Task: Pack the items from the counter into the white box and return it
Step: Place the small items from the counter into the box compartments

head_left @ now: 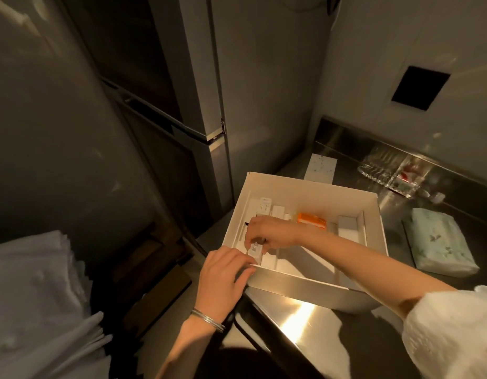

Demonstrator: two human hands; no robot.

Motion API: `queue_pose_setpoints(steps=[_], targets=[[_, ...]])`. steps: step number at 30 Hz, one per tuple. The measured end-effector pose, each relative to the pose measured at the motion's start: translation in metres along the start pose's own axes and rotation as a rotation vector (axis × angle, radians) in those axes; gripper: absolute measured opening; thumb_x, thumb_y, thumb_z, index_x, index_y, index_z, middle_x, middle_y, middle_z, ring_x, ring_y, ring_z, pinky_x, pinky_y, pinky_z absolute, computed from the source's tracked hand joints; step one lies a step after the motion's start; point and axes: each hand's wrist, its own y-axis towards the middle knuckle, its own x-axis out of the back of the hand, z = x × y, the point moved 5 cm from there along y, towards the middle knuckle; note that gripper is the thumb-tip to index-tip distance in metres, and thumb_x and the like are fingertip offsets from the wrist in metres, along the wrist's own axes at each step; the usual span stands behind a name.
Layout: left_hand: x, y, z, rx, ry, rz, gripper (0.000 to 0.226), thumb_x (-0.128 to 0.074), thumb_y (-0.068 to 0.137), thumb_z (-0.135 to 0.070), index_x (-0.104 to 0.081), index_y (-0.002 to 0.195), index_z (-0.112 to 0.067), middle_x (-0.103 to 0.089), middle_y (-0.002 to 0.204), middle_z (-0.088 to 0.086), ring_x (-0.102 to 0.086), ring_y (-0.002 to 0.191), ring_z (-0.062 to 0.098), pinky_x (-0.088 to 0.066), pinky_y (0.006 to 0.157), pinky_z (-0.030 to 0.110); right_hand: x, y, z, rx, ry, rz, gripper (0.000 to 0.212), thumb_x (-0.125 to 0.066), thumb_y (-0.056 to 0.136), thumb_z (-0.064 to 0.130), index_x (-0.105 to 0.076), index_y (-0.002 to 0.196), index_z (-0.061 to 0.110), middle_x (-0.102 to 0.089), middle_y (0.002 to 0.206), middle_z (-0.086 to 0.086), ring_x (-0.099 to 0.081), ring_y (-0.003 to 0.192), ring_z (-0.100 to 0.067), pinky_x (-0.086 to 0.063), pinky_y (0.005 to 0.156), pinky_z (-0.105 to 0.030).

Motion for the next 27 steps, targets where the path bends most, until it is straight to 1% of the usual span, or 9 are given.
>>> queue_pose_setpoints(steps=[4,6,9,12,15,18,23,25,27], targets=[[0.001,0.001,-0.002,0.009,0.004,0.002,0.017,-0.053,0.084,-0.036,-0.067,0.082,-0.027,-0.062,0.079,-0.013,-0.046,0.083,-0.002,-0.024,0.077,0.011,-0.001,-0.005,0.000,0.041,-0.093,-0.058,0.028,-0.069,0.080,0.017,-0.066,0.108,0.020,-0.062,0.115,-0.001,-0.045,0.111,-0.020,-0.041,0.092,-0.032],[0.001,0.001,-0.004,0.004,0.013,0.000,0.018,-0.053,0.083,-0.037,-0.067,0.082,-0.026,-0.062,0.078,-0.012,-0.046,0.082,-0.001,-0.025,0.076,0.011,-0.004,-0.009,-0.006,0.053,-0.111,-0.118,0.027,-0.069,0.081,0.020,-0.067,0.107,0.024,-0.053,0.130,-0.001,-0.040,0.116,-0.019,-0.039,0.099,-0.032],[0.001,0.001,-0.005,-0.011,0.037,0.012,0.019,-0.052,0.083,-0.039,-0.066,0.083,-0.026,-0.061,0.080,-0.012,-0.046,0.083,0.000,-0.027,0.074,0.012,-0.003,-0.022,-0.017,-0.010,-0.085,-0.168,0.034,-0.072,0.078,0.025,-0.065,0.111,0.031,-0.034,0.144,-0.002,-0.034,0.124,-0.021,-0.036,0.101,-0.033],[0.000,0.004,-0.007,-0.042,0.062,0.055,0.020,-0.050,0.083,-0.041,-0.065,0.083,-0.027,-0.060,0.080,-0.013,-0.047,0.081,0.002,-0.025,0.072,0.013,0.012,-0.046,-0.018,-0.083,0.002,-0.242,0.037,-0.066,0.083,0.020,-0.060,0.119,0.027,-0.036,0.143,-0.005,-0.037,0.126,-0.021,-0.040,0.101,-0.032],[-0.009,0.011,-0.018,-0.136,0.102,0.137,0.022,-0.049,0.083,-0.044,-0.064,0.079,-0.029,-0.058,0.075,-0.015,-0.049,0.074,0.003,-0.026,0.065,0.015,0.038,-0.096,-0.020,-0.222,0.226,-0.439,0.030,-0.059,0.088,0.013,-0.061,0.118,0.018,-0.051,0.127,-0.007,-0.054,0.108,-0.015,-0.048,0.092,-0.023],[-0.025,0.018,-0.039,-0.229,0.072,0.188,0.023,-0.049,0.082,-0.044,-0.064,0.074,-0.029,-0.058,0.071,-0.015,-0.053,0.067,0.003,-0.026,0.063,0.014,0.050,-0.173,-0.024,-0.346,0.238,-0.594,0.024,-0.059,0.087,0.009,-0.064,0.109,0.015,-0.060,0.109,-0.002,-0.058,0.093,-0.010,-0.049,0.083,-0.016],[-0.055,0.025,-0.085,-0.335,0.023,0.224,0.029,-0.047,0.081,-0.050,-0.066,0.071,-0.031,-0.060,0.066,-0.017,-0.055,0.057,0.002,-0.037,0.051,0.016,0.011,-0.316,-0.044,-0.742,0.350,-0.852,0.028,-0.057,0.087,0.000,-0.061,0.095,0.026,-0.058,0.099,0.007,-0.057,0.098,-0.017,-0.046,0.088,-0.023],[-0.063,0.026,-0.097,-0.361,0.031,0.211,0.032,-0.046,0.081,-0.051,-0.066,0.069,-0.030,-0.060,0.063,-0.016,-0.056,0.054,0.003,-0.037,0.047,0.017,-0.029,-0.363,-0.049,-0.907,0.460,-0.818,0.035,-0.053,0.090,0.002,-0.051,0.095,0.037,-0.048,0.102,0.015,-0.053,0.107,-0.020,-0.042,0.093,-0.019],[-0.068,0.027,-0.102,-0.383,0.058,0.181,0.035,-0.045,0.080,-0.052,-0.066,0.067,-0.028,-0.060,0.061,-0.014,-0.056,0.051,0.006,-0.035,0.045,0.017,-0.075,-0.397,-0.049,-1.070,0.536,-0.632,0.026,-0.050,0.093,0.012,-0.050,0.103,0.036,-0.048,0.105,0.014,-0.054,0.103,-0.015,-0.045,0.089,-0.019]])
